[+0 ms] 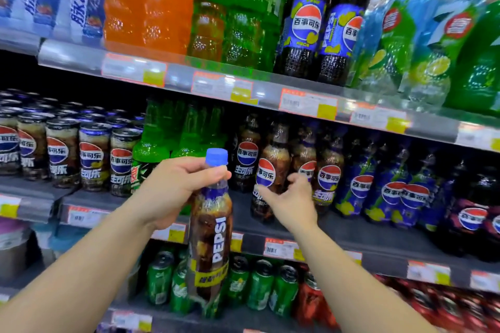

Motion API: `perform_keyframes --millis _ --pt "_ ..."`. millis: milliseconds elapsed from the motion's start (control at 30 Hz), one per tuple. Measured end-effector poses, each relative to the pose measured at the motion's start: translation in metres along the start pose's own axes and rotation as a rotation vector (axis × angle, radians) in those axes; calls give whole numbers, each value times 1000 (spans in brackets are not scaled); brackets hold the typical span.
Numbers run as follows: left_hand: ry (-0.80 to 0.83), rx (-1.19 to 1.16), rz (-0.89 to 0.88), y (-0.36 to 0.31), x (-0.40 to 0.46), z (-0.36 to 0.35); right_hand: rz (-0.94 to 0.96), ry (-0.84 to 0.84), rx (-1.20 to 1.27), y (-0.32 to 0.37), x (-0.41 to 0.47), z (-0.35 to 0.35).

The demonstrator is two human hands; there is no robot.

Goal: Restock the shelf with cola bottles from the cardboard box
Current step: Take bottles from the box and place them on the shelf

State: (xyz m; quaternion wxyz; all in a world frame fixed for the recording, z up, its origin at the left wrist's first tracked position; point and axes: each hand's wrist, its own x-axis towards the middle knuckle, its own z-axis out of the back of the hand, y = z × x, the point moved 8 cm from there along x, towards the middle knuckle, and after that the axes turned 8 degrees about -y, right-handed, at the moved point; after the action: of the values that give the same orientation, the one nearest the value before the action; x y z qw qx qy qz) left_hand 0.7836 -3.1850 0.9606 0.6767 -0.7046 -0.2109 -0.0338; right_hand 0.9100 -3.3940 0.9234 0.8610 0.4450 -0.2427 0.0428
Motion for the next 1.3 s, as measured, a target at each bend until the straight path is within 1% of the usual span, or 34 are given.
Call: perform_keyframes --millis 33,100,200,467,633,767,867,933,967,1000,1033,1067,1100,1133,1167,1200,1233,1300 --pt "6 -1 -2 0 1 -3 -10 44 -60 -6 -2 -9" --pt "3 8 -4 -2 2 -5 -47 70 -124 -15 0 -18" --pt "-1 27 -10 -4 3 -6 -110 79 -94 -26 5 -26" --pt "7 16 -12 -5 -1 -5 -131 -8 -24 -30 19 -29" --pt "5 9 -7 -5 -2 0 -111 -49 -138 -36 23 -28" --pt "6 13 -4 -4 -2 3 -137 -55 -134 -42 21 -28" --pt "3 29 -12 -5 0 4 -158 -19 -140 -36 17 -27" --pt "0 36 -22 -9 1 3 -132 31 -127 -23 9 -24" --pt "-2 35 -30 -12 3 3 -99 71 -53 -12 4 -22" --pt "-4 32 -41 -15 4 3 -67 139 79 2 -4 -21" --pt "-6 28 -53 -19 6 3 -44 258 232 17 -13 -21" --pt "-5 24 -66 -22 7 3 -21 438 354 34 -26 -21" --pt "-2 22 -79 -26 9 3 17 642 412 51 -43 -22" --pt "0 18 -94 -30 11 2 55 810 420 63 -61 -21" --pt "2 10 -109 -33 13 2 95 909 396 71 -75 -21" --pt "3 -1 -122 -36 14 2 140 940 366 77 -84 -20" --pt "6 -11 -134 -38 16 0 176 924 343 80 -89 -21" --pt "15 -27 -147 -42 19 -3 198 821 326 82 -87 -19"
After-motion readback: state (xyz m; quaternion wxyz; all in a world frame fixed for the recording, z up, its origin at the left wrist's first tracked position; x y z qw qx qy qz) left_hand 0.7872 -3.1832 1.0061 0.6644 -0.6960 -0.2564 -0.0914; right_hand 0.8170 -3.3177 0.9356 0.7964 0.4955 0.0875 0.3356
